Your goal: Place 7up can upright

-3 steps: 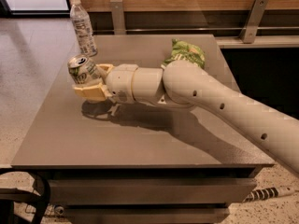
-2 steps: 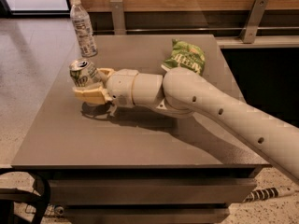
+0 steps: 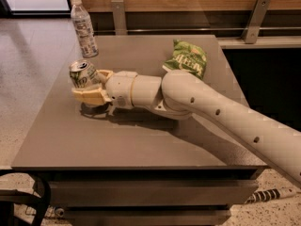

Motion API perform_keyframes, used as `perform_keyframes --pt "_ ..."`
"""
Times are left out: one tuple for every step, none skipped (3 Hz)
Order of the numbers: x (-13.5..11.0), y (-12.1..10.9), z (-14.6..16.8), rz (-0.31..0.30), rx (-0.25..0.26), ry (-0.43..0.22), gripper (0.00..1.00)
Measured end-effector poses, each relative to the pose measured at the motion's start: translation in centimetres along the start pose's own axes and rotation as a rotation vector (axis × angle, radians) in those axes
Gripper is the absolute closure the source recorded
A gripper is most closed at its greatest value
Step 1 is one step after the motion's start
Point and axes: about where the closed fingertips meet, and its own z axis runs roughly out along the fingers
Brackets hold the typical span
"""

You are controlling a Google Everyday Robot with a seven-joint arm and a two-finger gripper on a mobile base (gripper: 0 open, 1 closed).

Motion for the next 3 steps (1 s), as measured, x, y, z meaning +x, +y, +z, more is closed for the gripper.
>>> perform_keyframes --pt "0.6 0.2 -0.2 0.014 0.01 -0.005 1.0" --pt "2.2 0.6 -1.1 0.049 0.043 -0.026 1.0" --pt "2.6 0.7 -1.4 0.059 0.053 -0.031 0.87"
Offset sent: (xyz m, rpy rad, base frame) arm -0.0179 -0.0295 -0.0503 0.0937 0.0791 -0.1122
